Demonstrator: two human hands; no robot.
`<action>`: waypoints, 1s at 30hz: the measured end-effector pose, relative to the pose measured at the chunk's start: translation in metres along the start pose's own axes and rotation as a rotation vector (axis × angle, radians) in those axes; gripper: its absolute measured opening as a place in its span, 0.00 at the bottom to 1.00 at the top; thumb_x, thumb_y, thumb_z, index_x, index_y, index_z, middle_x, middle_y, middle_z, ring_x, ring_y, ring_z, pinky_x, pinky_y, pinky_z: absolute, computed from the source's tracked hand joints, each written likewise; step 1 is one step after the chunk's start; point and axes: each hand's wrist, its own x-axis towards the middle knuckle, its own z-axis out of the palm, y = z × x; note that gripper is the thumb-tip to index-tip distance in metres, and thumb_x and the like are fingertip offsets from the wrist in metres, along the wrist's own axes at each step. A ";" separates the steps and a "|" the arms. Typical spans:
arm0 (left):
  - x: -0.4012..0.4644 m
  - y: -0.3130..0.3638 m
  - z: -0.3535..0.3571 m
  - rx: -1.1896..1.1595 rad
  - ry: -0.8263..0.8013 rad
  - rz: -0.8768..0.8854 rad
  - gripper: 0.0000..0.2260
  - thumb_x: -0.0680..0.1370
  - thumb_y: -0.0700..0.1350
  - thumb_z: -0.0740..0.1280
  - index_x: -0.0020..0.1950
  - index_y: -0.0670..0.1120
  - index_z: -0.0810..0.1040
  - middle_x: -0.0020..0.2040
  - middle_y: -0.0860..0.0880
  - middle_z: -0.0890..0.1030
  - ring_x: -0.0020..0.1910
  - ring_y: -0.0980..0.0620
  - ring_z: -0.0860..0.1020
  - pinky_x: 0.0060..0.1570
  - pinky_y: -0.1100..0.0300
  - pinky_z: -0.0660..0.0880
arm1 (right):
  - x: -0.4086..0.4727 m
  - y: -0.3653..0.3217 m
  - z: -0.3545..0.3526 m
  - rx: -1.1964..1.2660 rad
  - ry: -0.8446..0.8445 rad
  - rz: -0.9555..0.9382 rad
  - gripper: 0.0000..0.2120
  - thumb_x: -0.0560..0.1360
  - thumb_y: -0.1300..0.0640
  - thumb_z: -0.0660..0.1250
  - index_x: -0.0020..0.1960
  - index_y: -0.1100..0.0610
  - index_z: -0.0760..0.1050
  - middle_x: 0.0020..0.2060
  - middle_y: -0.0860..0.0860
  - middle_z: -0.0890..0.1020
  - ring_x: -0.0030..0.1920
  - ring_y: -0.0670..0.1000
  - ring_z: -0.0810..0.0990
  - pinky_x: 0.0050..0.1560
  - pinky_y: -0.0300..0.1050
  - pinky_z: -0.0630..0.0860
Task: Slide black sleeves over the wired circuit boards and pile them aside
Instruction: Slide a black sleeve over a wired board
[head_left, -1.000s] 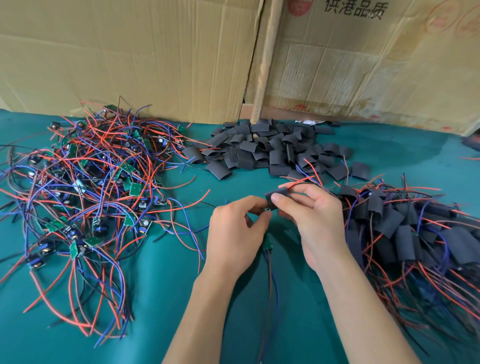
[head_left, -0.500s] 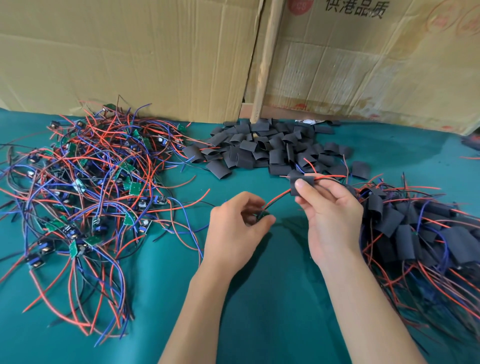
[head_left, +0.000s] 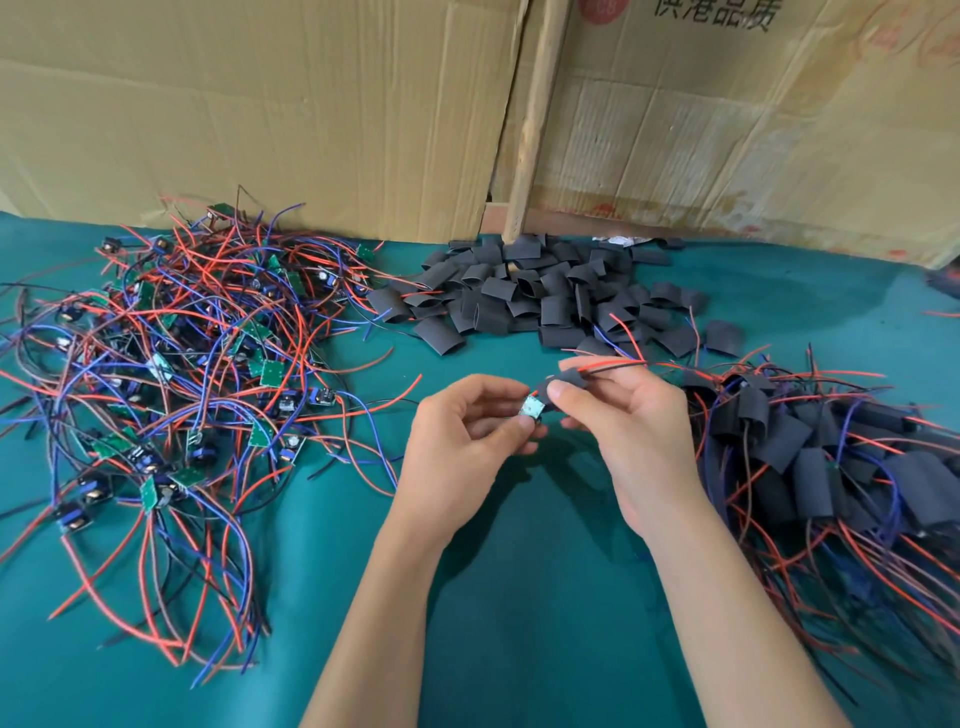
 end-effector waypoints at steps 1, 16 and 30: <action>0.000 0.001 -0.001 -0.030 0.000 -0.009 0.09 0.77 0.29 0.70 0.49 0.42 0.81 0.43 0.48 0.87 0.44 0.47 0.87 0.43 0.61 0.82 | 0.000 -0.001 -0.001 -0.001 -0.015 0.003 0.09 0.74 0.66 0.75 0.51 0.54 0.84 0.42 0.50 0.88 0.44 0.46 0.86 0.39 0.36 0.78; -0.001 0.002 0.003 -0.120 0.032 -0.132 0.07 0.78 0.30 0.69 0.47 0.41 0.82 0.39 0.50 0.85 0.42 0.47 0.87 0.44 0.64 0.81 | 0.000 -0.002 -0.008 0.045 -0.131 0.038 0.10 0.77 0.62 0.73 0.56 0.54 0.85 0.47 0.52 0.88 0.47 0.47 0.85 0.43 0.37 0.78; -0.001 0.004 0.002 -0.032 0.000 -0.123 0.11 0.78 0.31 0.70 0.44 0.47 0.84 0.38 0.47 0.87 0.40 0.50 0.87 0.43 0.66 0.80 | -0.002 -0.001 -0.005 0.190 -0.132 0.095 0.13 0.68 0.54 0.77 0.52 0.53 0.87 0.46 0.57 0.86 0.46 0.53 0.82 0.44 0.42 0.77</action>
